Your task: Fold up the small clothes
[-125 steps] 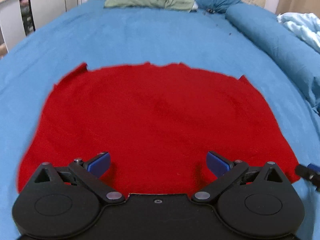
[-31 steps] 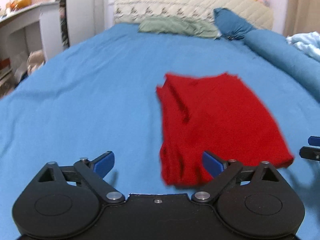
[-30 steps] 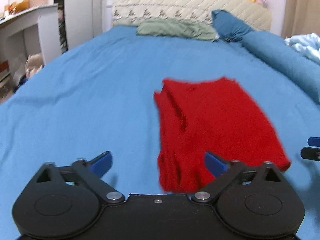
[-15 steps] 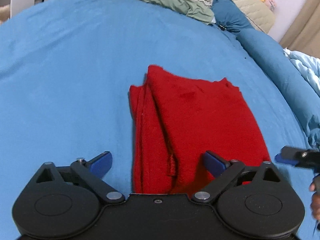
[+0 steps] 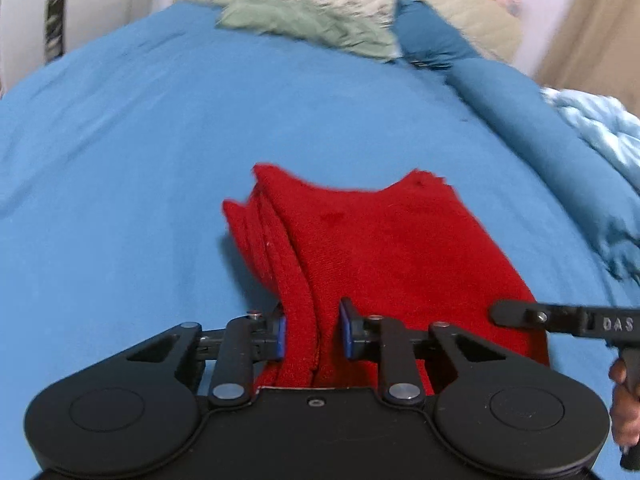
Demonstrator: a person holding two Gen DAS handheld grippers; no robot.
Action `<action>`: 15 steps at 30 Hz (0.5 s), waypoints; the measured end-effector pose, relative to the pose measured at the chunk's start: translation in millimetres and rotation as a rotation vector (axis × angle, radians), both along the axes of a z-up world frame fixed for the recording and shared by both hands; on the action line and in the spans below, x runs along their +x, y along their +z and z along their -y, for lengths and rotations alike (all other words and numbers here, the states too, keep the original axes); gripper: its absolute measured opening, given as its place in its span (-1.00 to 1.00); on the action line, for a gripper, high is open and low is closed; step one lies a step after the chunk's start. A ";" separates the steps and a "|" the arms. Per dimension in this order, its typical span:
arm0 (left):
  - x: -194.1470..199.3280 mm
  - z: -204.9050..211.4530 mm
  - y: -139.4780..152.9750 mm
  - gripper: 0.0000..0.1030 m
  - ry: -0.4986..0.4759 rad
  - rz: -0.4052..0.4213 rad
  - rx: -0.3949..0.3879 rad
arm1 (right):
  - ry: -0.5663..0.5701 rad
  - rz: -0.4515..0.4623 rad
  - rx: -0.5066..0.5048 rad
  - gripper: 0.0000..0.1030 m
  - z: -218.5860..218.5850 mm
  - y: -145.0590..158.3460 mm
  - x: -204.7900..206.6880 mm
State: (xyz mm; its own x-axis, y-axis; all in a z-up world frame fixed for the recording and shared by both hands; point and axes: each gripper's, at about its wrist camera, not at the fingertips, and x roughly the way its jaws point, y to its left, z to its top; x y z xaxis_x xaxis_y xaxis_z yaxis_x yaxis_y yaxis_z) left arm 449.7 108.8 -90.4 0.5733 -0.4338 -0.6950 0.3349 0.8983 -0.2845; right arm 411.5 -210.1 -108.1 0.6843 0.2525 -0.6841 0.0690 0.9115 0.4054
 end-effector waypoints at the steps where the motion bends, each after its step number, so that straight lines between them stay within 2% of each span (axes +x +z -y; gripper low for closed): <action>1: -10.7 5.9 8.7 -0.48 -0.020 0.017 0.016 | 0.006 0.011 -0.005 -0.32 -1.4 10.5 -9.3; 3: -39.4 16.9 26.8 -0.48 -0.051 0.053 0.033 | 0.012 0.026 -0.007 -0.32 -1.0 29.8 -32.8; 6: -86.4 28.5 43.2 -0.48 -0.082 0.069 -0.002 | 0.023 0.044 -0.042 -0.32 2.6 57.6 -81.2; 9: -136.7 37.2 38.8 -0.48 -0.089 0.078 -0.032 | 0.028 0.072 -0.085 -0.32 6.7 72.7 -138.2; 13: -196.3 54.6 11.1 -0.48 -0.087 0.033 -0.076 | -0.024 0.067 -0.115 -0.32 14.1 61.9 -220.1; 15: -216.9 66.0 -4.0 -0.48 -0.087 0.032 -0.049 | -0.057 0.045 -0.123 -0.32 17.5 43.2 -250.0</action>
State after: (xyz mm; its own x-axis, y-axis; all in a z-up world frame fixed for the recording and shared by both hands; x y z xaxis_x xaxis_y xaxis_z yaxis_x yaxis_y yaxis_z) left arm 232.8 42.8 -94.4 0.5537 -0.5162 -0.6534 0.4211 0.8505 -0.3151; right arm 161.5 -227.7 -64.9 0.7261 0.1286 -0.6755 0.1060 0.9497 0.2947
